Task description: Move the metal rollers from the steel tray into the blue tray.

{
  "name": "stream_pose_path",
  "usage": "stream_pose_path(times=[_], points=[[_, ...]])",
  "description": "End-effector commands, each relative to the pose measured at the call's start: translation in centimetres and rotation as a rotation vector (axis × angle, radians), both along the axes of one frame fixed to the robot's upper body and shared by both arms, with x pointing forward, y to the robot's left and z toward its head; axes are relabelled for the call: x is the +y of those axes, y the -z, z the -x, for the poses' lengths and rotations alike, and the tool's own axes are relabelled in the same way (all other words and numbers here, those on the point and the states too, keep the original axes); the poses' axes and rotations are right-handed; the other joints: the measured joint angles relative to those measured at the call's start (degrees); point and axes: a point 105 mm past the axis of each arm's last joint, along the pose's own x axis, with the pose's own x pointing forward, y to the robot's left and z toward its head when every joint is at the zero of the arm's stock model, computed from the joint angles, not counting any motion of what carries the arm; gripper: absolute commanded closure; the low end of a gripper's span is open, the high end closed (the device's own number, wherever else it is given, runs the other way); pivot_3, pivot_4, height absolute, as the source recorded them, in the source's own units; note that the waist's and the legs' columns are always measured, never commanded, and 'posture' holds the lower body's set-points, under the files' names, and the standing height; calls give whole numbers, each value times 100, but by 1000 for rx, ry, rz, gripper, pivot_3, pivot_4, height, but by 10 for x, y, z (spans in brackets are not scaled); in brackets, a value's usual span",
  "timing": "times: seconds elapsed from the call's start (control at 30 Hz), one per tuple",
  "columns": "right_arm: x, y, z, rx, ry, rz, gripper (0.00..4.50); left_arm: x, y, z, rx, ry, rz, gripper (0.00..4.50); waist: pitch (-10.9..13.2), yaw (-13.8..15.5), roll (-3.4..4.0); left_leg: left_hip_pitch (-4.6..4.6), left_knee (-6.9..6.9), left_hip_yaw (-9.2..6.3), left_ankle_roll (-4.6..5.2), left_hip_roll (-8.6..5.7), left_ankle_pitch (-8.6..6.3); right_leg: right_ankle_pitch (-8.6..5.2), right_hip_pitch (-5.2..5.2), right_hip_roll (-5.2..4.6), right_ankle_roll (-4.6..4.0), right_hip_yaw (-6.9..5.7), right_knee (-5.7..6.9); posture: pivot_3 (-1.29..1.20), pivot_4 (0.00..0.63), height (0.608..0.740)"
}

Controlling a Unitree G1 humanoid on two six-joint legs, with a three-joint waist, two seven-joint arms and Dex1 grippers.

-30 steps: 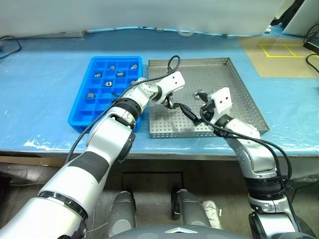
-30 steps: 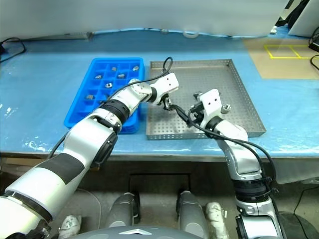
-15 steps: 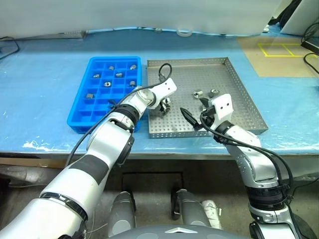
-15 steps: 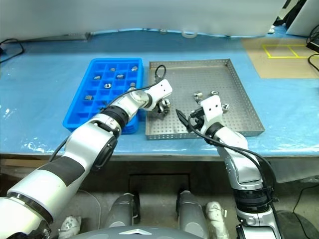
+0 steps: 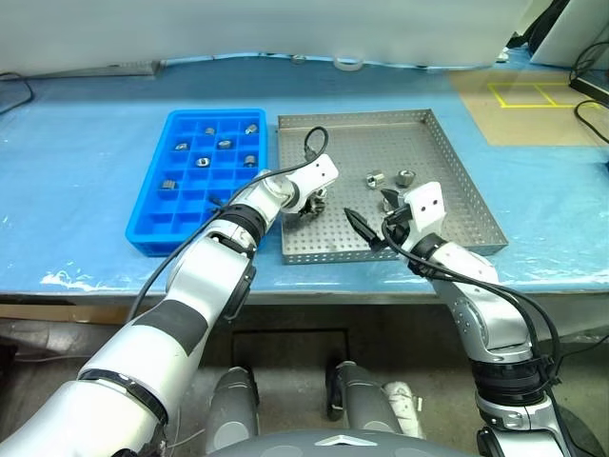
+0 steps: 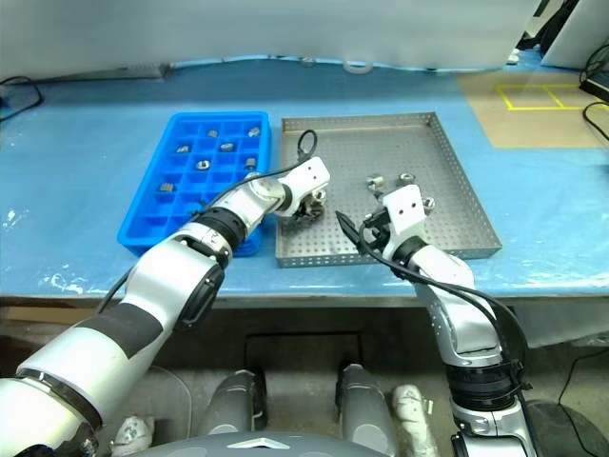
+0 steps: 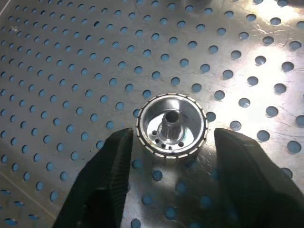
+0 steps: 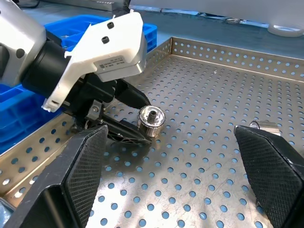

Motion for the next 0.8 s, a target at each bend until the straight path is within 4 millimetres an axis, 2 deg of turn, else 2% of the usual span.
stream_pose_path(times=[0.03, 0.13, 0.27, 0.37, 0.43, 0.6, 0.73, 0.8], points=[[6, -13, 6, -33, -53, -20, 0, 6, 8, 0, 11, -11, -20, 1819, 0, 0, 0, 0, 0, 0, 0, 0, 0, 0, 0, 1, 0, 0, 0, -394, 150, 740], [5, -16, 7, -36, -46, -43, 0, 9, 10, 0, 19, -20, -14, 1819, 0, 1, 0, 0, -1, 0, 1, 0, 0, 0, 0, 0, 0, 0, 0, -398, 150, 740], [8, -10, 9, -21, -44, -25, 0, 11, 9, -1, 11, -32, 0, 1819, 0, -1, 0, 0, -1, 0, 2, 1, 0, 0, 0, 0, 0, 0, 0, -402, 150, 740], [8, -9, 9, -19, -41, -19, 0, 7, 7, 1, 19, -13, 18, 2333, 0, -1, 0, 1, 0, 0, -1, 0, -1, 0, 0, 0, 0, 0, 0, -402, 150, 740], [8, -9, 8, -19, -37, -17, 0, 6, 6, 0, 18, -18, 26, 2829, 0, -2, 0, 1, 0, 0, -1, 0, -1, 0, 0, 0, 0, 0, 0, -401, 150, 740], [7, -9, 7, -20, -36, -16, 0, 2, 4, 1, 16, -1, 56, 2829, 0, -1, 0, 0, -1, 0, 0, 0, -1, 0, 0, 0, 0, 0, 0, -393, 150, 740], [8, -10, 5, -23, -39, -13, 0, -3, -9, 2, 24, 31, 147, 2829, 0, 1, 0, -2, -2, 0, 0, 0, -1, 0, -3, 0, 0, 0, 0, -386, 150, 740], [9, -12, 5, -27, -51, -18, 0, -5, -22, 3, 27, 82, 214, 2827, 0, 2, 0, -4, -3, 0, 1, 0, 0, 0, -5, 0, 0, 0, 0, -378, 150, 740]])
